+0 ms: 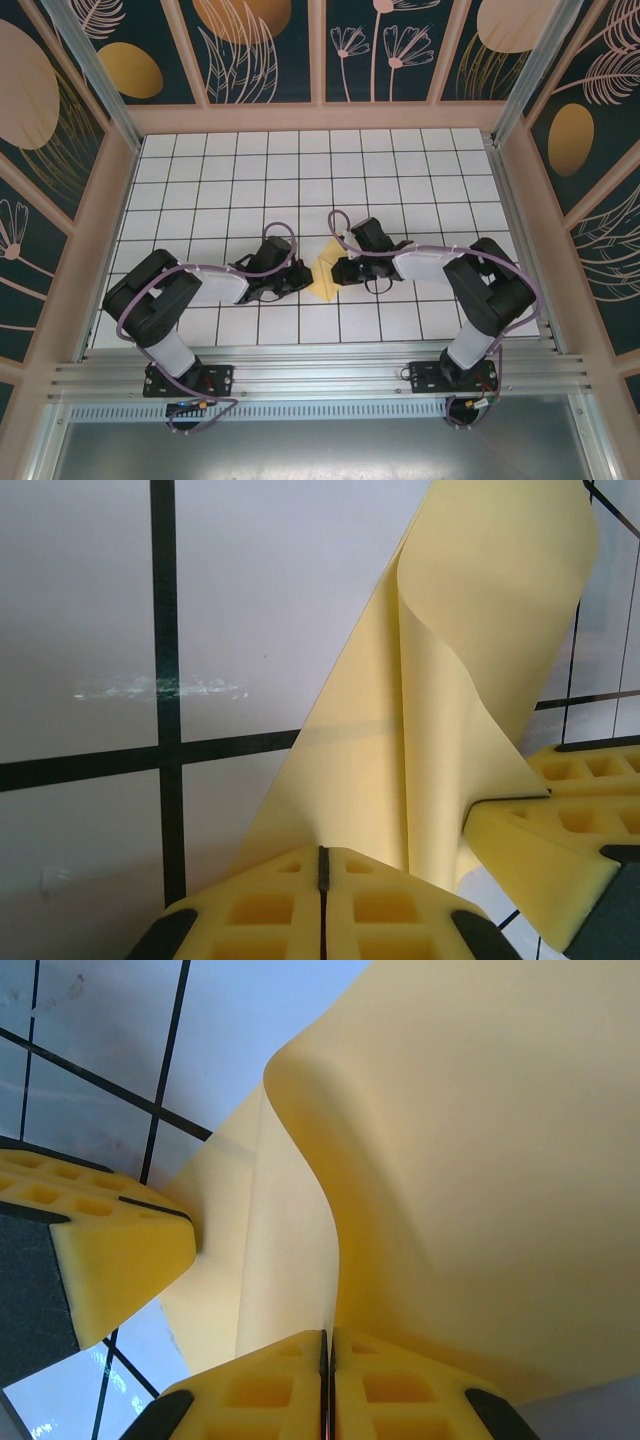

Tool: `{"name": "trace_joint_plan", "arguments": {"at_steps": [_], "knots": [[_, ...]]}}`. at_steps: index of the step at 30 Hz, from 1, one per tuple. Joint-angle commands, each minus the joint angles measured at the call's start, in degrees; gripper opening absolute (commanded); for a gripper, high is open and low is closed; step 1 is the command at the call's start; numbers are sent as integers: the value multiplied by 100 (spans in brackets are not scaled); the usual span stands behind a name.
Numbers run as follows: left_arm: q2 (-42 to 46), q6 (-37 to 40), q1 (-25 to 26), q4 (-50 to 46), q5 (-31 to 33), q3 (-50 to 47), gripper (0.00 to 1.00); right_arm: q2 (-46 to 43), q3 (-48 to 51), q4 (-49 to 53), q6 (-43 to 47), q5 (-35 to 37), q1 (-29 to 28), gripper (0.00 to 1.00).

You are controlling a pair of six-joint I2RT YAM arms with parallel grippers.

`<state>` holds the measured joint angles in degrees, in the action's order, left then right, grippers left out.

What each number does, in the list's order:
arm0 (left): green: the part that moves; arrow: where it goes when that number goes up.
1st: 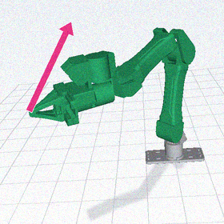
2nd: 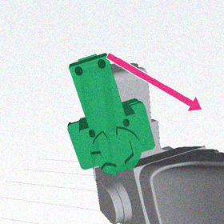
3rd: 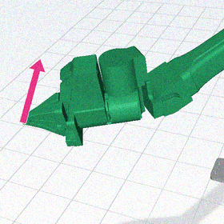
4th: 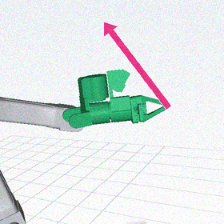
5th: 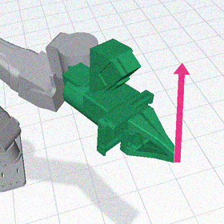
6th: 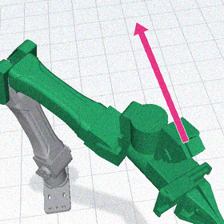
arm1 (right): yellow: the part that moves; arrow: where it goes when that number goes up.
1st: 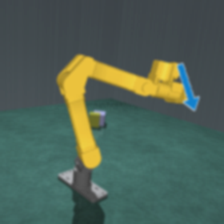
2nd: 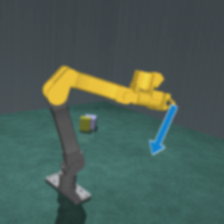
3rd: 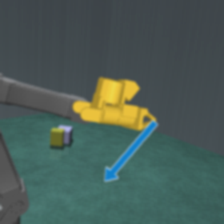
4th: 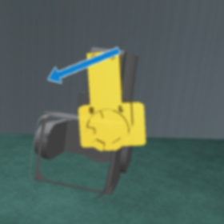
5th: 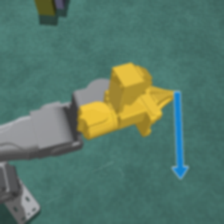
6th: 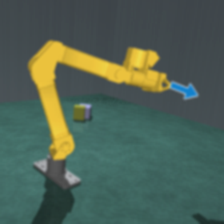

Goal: Fold a paper plane with a square sheet of paper (pick it up from the middle)
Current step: Fold the triangle a second time at the center of the table.

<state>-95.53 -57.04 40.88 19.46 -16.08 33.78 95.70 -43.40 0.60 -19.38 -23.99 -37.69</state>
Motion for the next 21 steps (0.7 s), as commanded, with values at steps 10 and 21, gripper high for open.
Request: {"name": "trace_joint_plan", "arguments": {"at_steps": [10, 21], "knots": [[-233, 166, 18, -523, 219, -12, 6, 37, -154, 185, 158, 77, 107, 12], [-230, 184, 24, -542, 210, 16, 6, 54, -107, 136, 98, 149, 96, 12]]}}
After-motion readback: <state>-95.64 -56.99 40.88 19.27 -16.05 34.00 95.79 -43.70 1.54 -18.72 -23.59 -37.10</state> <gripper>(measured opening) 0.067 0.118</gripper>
